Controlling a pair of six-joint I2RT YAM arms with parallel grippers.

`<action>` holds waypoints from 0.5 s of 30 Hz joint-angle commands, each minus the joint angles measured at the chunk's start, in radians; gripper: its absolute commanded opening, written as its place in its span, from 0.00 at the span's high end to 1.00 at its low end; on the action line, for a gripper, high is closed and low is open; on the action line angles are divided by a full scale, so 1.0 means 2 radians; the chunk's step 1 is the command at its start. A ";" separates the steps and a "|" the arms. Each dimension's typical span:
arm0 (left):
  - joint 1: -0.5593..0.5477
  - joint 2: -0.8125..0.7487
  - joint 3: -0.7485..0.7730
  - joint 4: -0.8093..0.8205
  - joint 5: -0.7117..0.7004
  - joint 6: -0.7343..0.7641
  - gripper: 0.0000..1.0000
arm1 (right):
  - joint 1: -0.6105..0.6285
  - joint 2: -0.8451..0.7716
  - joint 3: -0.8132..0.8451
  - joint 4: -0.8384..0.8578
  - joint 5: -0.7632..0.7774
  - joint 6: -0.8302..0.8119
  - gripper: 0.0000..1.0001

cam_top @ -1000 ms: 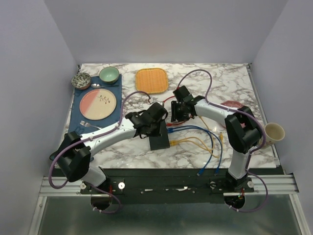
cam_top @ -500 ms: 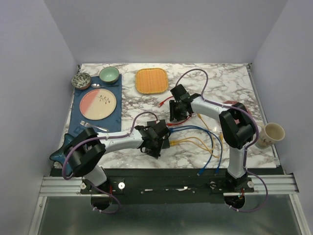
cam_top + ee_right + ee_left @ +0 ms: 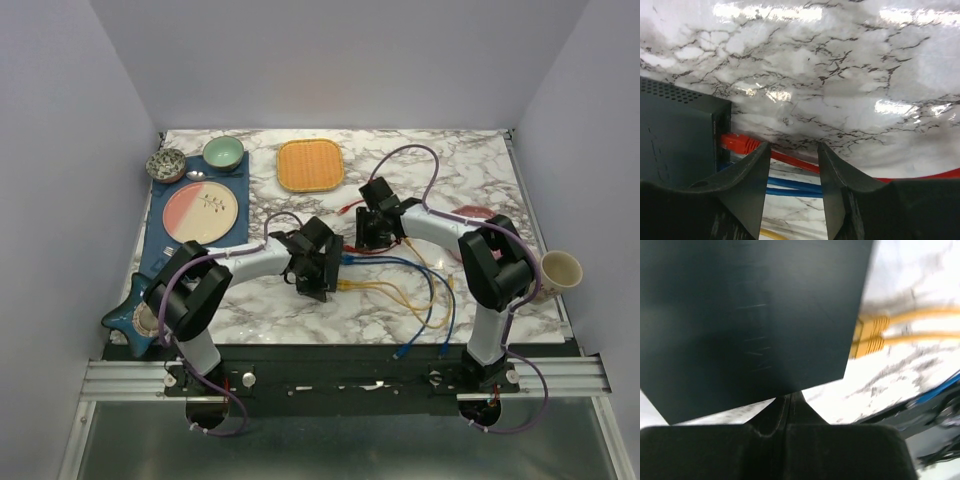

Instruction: Pull the plug from the switch port

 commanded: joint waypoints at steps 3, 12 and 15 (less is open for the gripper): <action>0.074 0.068 0.031 0.005 -0.062 -0.025 1.00 | 0.004 0.009 -0.021 -0.026 -0.058 0.015 0.48; 0.141 0.111 0.140 -0.033 -0.058 -0.021 1.00 | 0.005 0.017 0.010 -0.020 -0.124 0.047 0.48; 0.158 0.129 0.186 -0.051 -0.056 -0.011 1.00 | 0.005 0.010 0.005 -0.015 -0.137 0.055 0.48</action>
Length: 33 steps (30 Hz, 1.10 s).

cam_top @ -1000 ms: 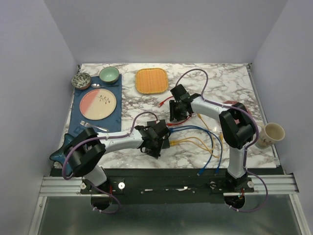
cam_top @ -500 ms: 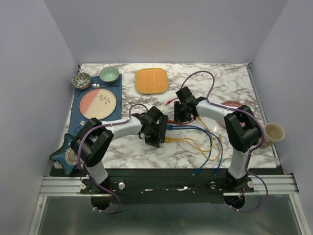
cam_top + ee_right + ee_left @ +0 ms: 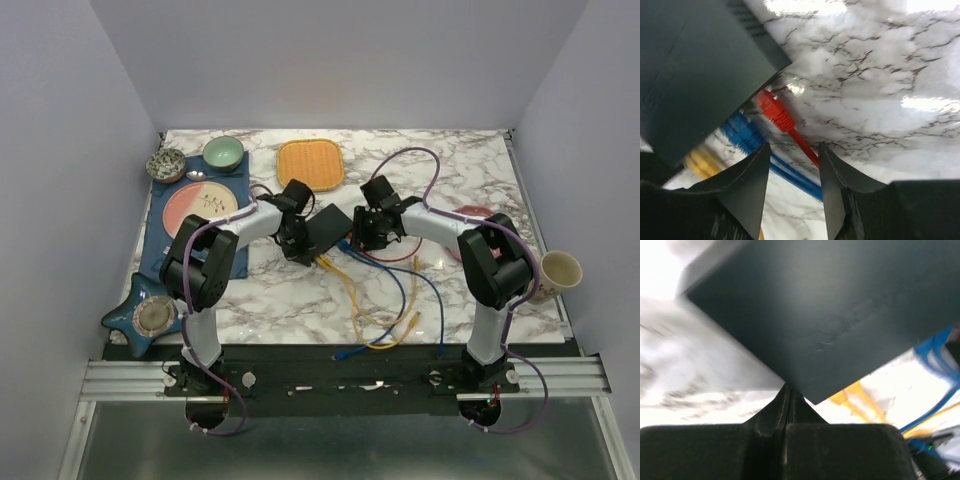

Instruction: Pull the plug from the switch port

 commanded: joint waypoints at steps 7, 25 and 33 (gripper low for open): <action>0.050 0.091 0.154 0.001 -0.038 0.031 1.00 | 0.023 -0.007 -0.026 0.009 -0.123 0.056 0.48; 0.057 -0.086 0.045 0.070 -0.141 0.045 0.33 | 0.010 -0.137 -0.042 0.003 0.124 0.029 0.32; 0.057 -0.073 0.007 0.109 -0.102 0.004 0.22 | -0.047 -0.044 0.011 0.007 0.069 0.070 0.58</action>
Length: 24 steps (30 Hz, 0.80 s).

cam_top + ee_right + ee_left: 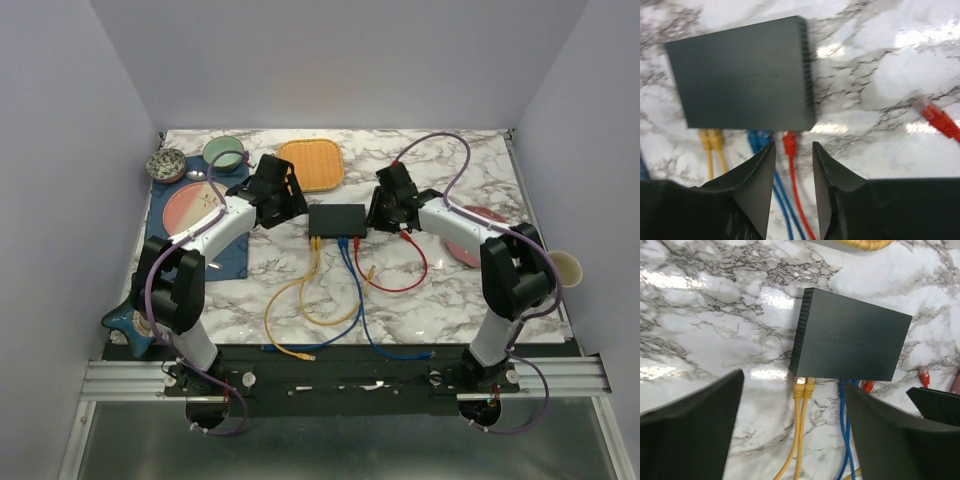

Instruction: Pull the plug from the switch port

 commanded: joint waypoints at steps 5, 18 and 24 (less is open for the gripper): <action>0.001 0.069 -0.009 -0.001 -0.003 -0.045 0.43 | -0.056 0.063 0.016 -0.001 -0.010 0.044 0.58; 0.001 0.167 0.067 -0.011 0.046 -0.042 0.61 | -0.059 0.143 0.047 0.008 -0.110 0.046 0.58; 0.001 0.199 0.119 -0.013 0.080 -0.034 0.62 | -0.040 0.138 0.041 0.018 -0.134 0.055 0.58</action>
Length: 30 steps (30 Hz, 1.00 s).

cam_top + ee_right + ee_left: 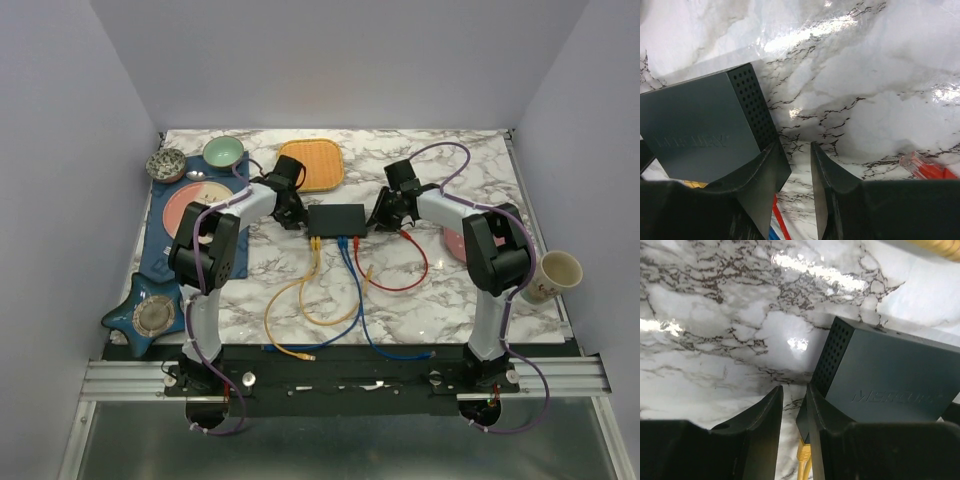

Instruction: Pull the plug from the switch port

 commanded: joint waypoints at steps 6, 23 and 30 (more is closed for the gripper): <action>-0.003 0.045 0.072 0.007 0.079 0.013 0.62 | 0.040 0.001 -0.031 0.019 -0.070 0.036 0.58; 0.013 -0.055 0.033 -0.012 -0.040 0.037 0.52 | 0.030 -0.144 -0.127 0.037 0.031 0.015 0.52; 0.018 -0.050 -0.018 -0.015 -0.035 0.019 0.54 | 0.041 -0.137 -0.166 0.074 -0.047 0.009 0.60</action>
